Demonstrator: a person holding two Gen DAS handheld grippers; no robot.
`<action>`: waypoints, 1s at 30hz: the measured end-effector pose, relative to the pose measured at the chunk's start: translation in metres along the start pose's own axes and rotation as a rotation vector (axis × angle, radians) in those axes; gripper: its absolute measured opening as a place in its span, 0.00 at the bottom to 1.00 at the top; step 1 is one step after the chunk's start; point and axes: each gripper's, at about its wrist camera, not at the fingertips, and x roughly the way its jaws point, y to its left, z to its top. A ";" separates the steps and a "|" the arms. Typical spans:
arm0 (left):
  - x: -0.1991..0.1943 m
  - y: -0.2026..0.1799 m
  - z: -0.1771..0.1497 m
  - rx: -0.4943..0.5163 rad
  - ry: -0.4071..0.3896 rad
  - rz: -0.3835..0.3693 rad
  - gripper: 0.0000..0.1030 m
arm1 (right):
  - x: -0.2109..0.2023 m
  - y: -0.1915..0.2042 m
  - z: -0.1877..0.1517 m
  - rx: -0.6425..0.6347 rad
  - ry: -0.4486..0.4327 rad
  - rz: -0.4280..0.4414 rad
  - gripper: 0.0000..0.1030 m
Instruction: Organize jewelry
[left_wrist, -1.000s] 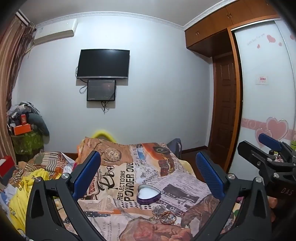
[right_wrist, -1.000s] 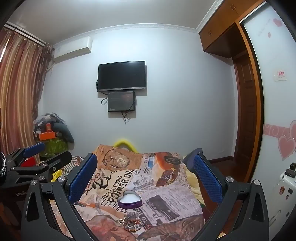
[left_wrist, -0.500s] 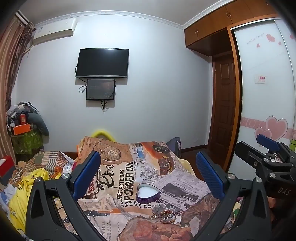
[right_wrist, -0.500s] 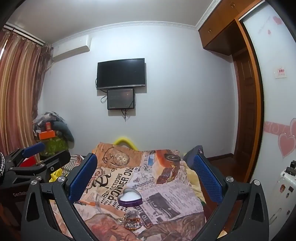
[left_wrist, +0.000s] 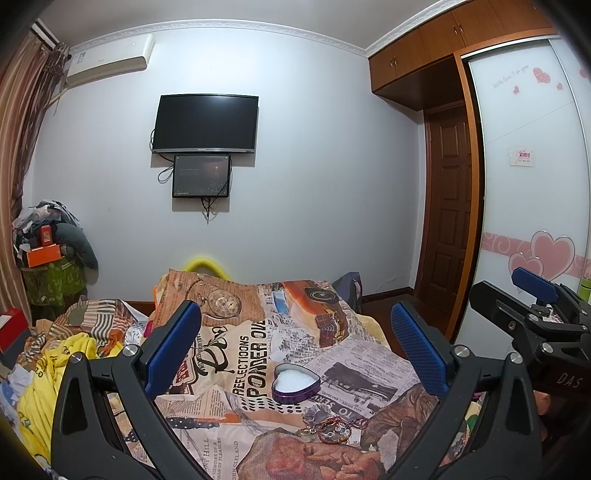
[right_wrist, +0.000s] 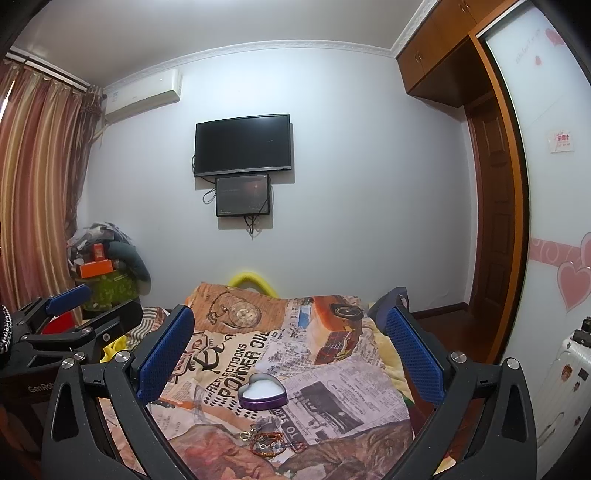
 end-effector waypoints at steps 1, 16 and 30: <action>-0.001 0.000 0.000 0.000 0.001 0.000 1.00 | 0.000 0.000 0.000 0.000 0.000 0.000 1.00; 0.000 0.000 -0.001 0.000 0.005 0.001 1.00 | -0.001 0.000 -0.002 0.008 0.004 0.004 1.00; 0.002 0.000 -0.002 0.000 0.013 0.001 1.00 | -0.001 -0.004 0.000 0.019 0.017 0.013 1.00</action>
